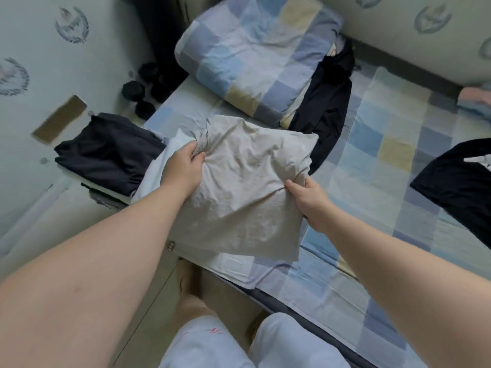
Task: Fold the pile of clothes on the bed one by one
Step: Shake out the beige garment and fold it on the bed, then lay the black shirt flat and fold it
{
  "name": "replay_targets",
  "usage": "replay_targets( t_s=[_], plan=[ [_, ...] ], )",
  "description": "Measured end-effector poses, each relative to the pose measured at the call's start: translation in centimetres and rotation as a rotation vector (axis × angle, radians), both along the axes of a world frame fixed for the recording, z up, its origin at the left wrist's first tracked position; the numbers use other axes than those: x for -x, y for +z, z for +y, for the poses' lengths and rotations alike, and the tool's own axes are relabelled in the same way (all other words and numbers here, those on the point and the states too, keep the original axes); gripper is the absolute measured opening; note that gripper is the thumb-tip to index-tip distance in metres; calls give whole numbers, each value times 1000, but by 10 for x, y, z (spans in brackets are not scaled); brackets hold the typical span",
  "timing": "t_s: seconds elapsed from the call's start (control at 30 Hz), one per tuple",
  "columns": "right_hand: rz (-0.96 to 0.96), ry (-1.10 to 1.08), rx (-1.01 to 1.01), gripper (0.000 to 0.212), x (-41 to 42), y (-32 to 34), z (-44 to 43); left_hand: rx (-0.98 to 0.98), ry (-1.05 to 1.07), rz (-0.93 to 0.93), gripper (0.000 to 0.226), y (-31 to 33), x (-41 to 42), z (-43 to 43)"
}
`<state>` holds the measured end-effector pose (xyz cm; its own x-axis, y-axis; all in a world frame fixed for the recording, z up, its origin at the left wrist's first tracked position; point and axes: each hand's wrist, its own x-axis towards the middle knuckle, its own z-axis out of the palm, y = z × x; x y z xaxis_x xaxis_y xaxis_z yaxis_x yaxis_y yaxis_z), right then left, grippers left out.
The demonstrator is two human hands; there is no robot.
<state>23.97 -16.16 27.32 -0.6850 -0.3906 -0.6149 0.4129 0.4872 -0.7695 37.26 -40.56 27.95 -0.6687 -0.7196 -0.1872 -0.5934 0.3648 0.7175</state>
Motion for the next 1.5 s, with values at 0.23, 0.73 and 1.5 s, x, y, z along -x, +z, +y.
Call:
replay_targets(
  t_s=[0.23,0.73,1.5],
  plan=[
    [20,-26,-45,17,-24,-29,-130,-12,21,-102,22,-30,-18,-121],
    [512,430,-728,82,-50,-136,-244,371,-273,-456,60,-138,-11,-218],
    [516,718,-615,64,-26,-118,-223,235,-737,-592,70,-141,32,-166]
  ],
)
